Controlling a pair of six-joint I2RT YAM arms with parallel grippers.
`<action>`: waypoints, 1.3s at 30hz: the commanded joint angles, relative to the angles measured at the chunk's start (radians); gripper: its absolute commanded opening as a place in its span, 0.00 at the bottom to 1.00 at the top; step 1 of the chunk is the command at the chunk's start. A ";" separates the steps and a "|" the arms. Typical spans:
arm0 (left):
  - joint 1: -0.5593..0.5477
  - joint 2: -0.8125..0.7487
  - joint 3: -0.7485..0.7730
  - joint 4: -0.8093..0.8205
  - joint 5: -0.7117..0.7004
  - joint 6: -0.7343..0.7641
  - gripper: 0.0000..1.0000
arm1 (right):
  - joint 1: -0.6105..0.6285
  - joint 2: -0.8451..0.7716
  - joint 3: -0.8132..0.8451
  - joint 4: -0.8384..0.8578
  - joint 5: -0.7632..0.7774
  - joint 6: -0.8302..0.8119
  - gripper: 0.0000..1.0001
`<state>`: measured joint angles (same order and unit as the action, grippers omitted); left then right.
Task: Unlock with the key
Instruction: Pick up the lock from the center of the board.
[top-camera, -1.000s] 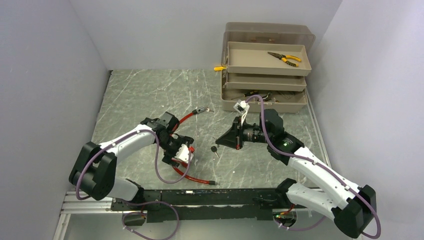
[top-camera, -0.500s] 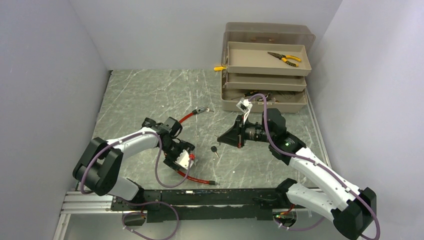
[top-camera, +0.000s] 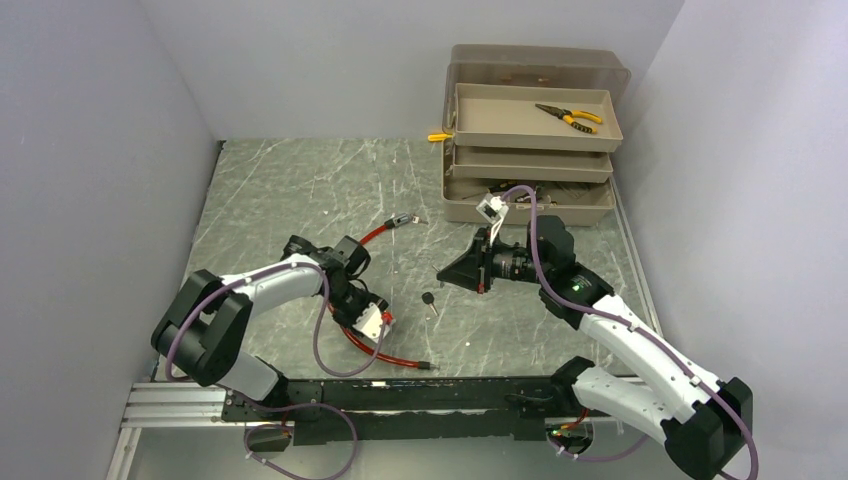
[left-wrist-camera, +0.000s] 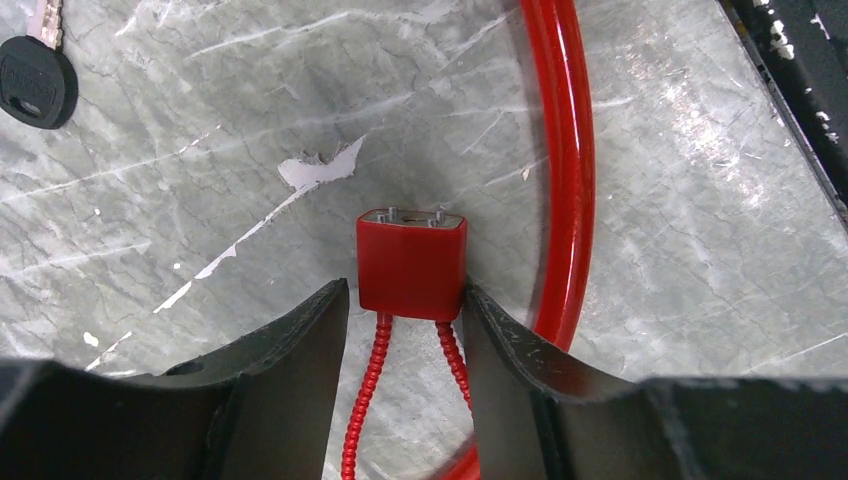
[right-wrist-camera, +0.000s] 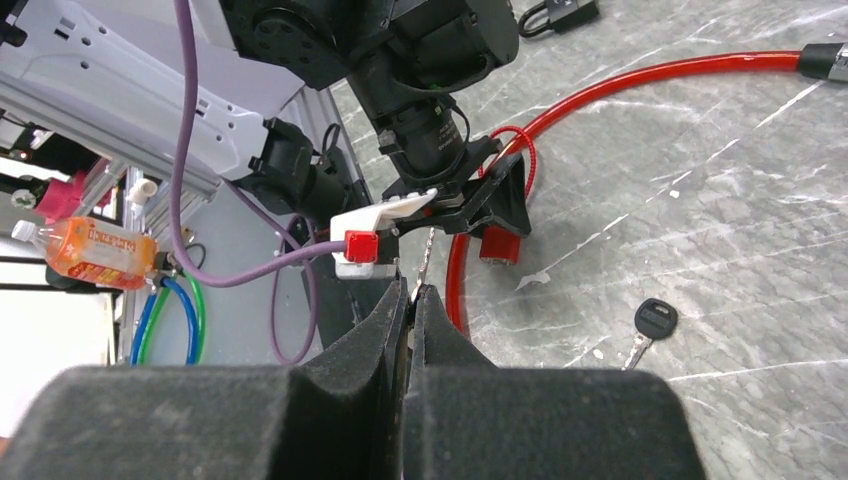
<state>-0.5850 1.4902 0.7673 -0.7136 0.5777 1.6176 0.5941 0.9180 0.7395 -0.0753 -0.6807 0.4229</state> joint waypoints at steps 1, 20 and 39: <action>-0.022 0.025 -0.008 0.032 -0.036 0.032 0.50 | -0.008 -0.021 0.010 0.020 -0.015 0.002 0.00; -0.037 -0.196 0.461 -0.240 -0.164 -0.339 0.00 | -0.013 0.045 0.150 -0.118 -0.055 -0.041 0.00; -0.233 -0.672 0.419 0.108 -0.650 -0.002 0.00 | 0.142 0.320 0.586 -0.343 -0.074 -0.142 0.00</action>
<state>-0.7967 0.9073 1.2236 -0.7532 -0.0032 1.4811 0.7197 1.2240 1.2278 -0.3702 -0.7422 0.3164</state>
